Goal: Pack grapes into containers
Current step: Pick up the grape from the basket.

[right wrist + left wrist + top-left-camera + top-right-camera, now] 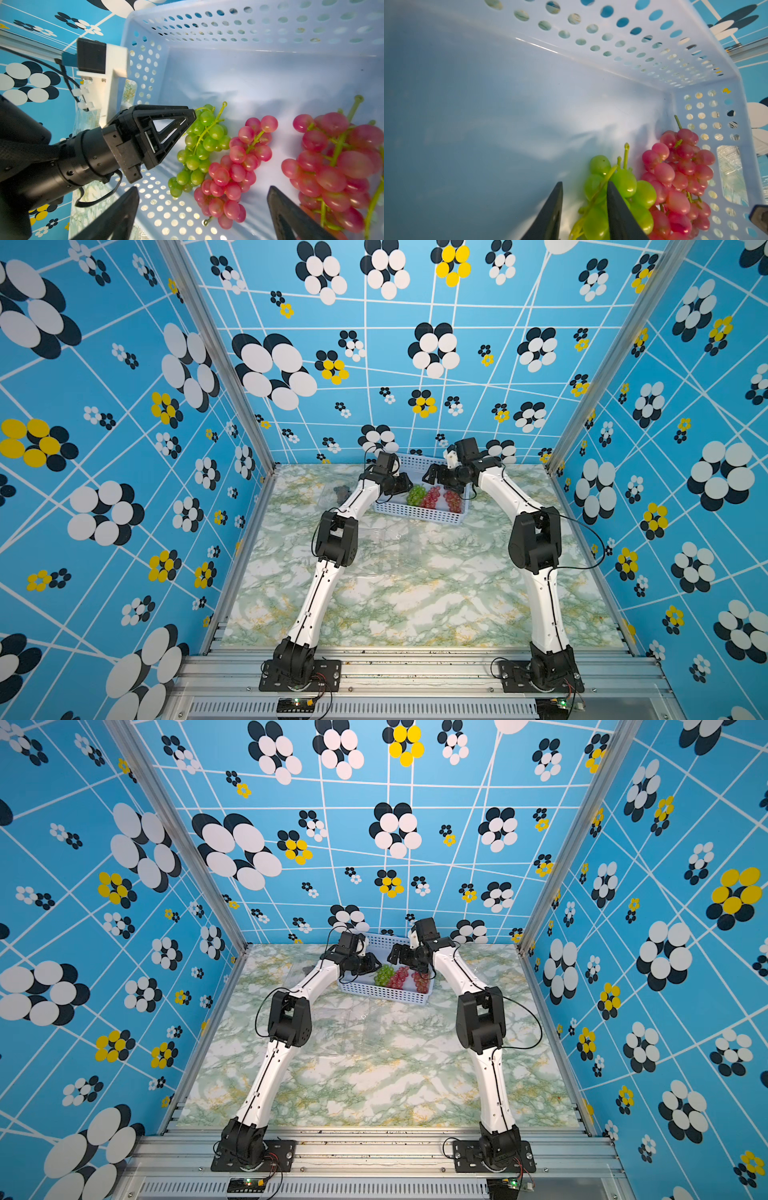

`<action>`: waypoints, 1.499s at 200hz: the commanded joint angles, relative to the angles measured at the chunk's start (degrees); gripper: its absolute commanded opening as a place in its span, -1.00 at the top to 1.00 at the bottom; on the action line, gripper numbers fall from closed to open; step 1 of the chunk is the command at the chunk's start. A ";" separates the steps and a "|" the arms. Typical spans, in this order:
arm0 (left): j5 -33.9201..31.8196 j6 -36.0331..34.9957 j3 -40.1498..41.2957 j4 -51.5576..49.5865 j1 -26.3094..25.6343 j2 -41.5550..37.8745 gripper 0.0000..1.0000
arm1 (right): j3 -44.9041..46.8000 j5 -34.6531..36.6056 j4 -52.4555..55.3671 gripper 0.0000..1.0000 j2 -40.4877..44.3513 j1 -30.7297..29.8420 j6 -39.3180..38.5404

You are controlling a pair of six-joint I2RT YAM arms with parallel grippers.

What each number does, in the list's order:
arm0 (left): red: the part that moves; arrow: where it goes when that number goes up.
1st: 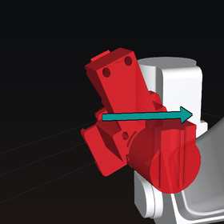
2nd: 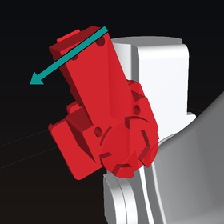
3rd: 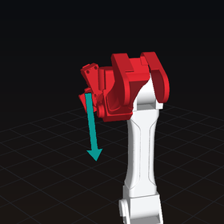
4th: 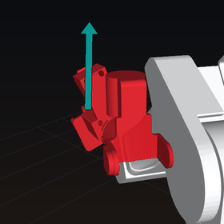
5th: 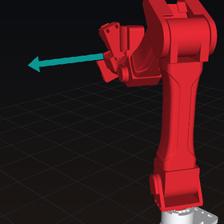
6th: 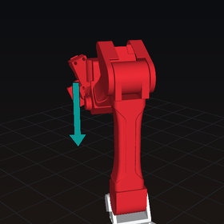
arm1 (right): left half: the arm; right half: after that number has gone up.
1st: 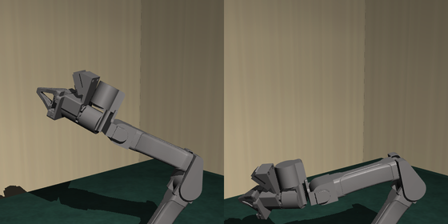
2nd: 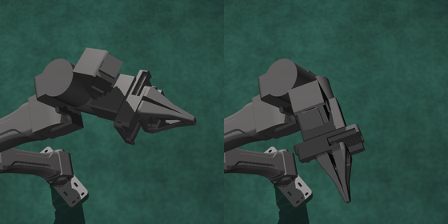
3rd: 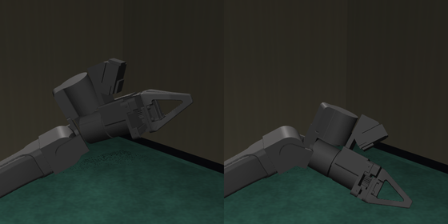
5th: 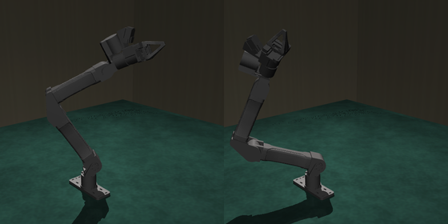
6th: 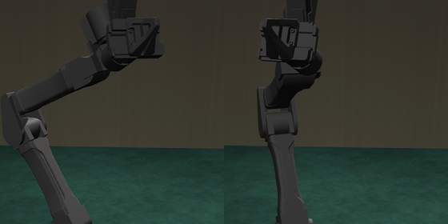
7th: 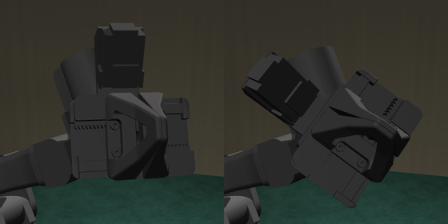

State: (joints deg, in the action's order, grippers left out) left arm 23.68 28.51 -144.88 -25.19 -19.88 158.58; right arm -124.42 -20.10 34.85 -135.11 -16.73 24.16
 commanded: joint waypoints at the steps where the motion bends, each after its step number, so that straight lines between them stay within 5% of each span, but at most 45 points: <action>1: 2.90 -0.77 -0.93 0.39 0.17 1.47 0.32 | 0.72 -1.08 -0.97 -0.95 1.13 0.30 0.85; 85: 6.48 -1.19 2.33 2.33 0.72 -0.61 0.62 | 0.71 -2.22 -1.52 -0.94 0.38 0.30 2.02; 300: 11.62 -1.46 4.43 3.97 1.95 -5.16 0.66 | 0.49 -4.33 -2.51 -0.90 -0.51 0.21 3.92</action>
State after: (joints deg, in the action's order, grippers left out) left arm 33.01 27.86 -141.36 -22.22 -18.70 157.27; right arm -124.42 -23.09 33.54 -135.11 -16.73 27.51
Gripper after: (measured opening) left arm 0.171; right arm 0.950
